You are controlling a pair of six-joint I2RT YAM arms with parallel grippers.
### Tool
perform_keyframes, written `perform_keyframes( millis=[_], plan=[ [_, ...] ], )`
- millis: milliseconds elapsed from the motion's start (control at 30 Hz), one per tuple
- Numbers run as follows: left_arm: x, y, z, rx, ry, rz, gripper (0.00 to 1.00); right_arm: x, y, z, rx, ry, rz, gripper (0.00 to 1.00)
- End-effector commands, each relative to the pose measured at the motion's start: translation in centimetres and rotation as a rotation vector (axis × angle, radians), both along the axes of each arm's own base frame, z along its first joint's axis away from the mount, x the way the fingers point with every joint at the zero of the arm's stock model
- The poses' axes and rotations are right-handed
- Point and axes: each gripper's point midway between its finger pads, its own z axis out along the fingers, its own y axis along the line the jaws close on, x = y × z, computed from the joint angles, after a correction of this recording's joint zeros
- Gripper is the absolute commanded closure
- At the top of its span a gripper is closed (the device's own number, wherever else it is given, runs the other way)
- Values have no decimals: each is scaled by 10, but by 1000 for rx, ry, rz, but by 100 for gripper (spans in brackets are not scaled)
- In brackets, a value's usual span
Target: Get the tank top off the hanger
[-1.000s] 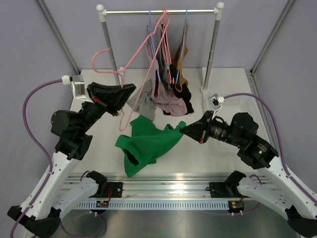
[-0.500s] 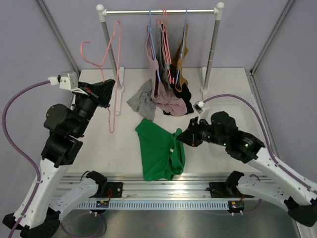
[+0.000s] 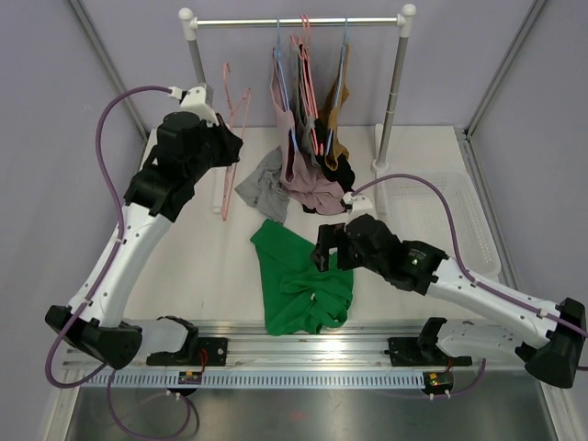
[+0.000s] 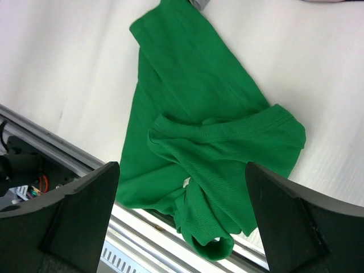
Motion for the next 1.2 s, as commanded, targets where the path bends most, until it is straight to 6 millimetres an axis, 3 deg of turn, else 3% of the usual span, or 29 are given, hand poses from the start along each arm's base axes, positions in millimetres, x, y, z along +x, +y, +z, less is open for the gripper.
perform_keyframes(
  millis=[0,33,67,200,267,300,367,500,533,600,633,767,833,900,933,1067,1133,1167],
  plan=[
    [16,-2,55,-55,-107,-22,100,0,-4,14,70,-53,-28,1],
    [20,-2,72,-69,-137,-25,100,-3,-6,19,97,-62,-26,1],
    [35,-10,65,-61,-110,-48,100,-5,-6,20,120,-61,-22,0],
    [73,-5,75,-44,-105,-30,100,-15,-17,21,159,-63,-22,1],
    [81,-3,98,-46,-151,-33,100,-19,-21,20,161,-60,-21,1],
    [99,-2,89,-33,-132,-22,100,-20,-23,21,170,-61,-22,0],
    [112,-1,89,-21,-130,-26,100,-23,-23,21,179,-58,-12,1],
    [143,9,104,-46,-179,-16,100,-33,-21,25,216,-61,42,1],
    [157,8,92,-44,-158,-17,100,-35,-21,27,225,-60,54,0],
    [168,12,92,-48,-166,-12,100,-38,-23,30,238,-61,58,1],
    [178,10,82,-45,-155,-25,100,-40,-23,32,246,-61,62,1],
    [188,9,64,-42,-121,-26,99,-44,-27,33,253,-62,68,0],
    [187,9,58,-38,-109,-26,91,-44,-28,30,238,-64,74,1],
    [179,14,67,-37,-121,-14,85,-42,-27,21,200,-51,73,1],
    [177,17,64,-31,-110,1,74,-40,-27,18,182,-53,73,1],
    [157,22,85,-29,-134,9,43,-33,-15,3,109,-36,110,0],
    [139,28,104,-28,-166,15,36,-26,-8,-10,52,-18,115,0],
    [132,30,108,-27,-168,22,2,-24,-4,-13,38,-15,123,0]
  ],
)
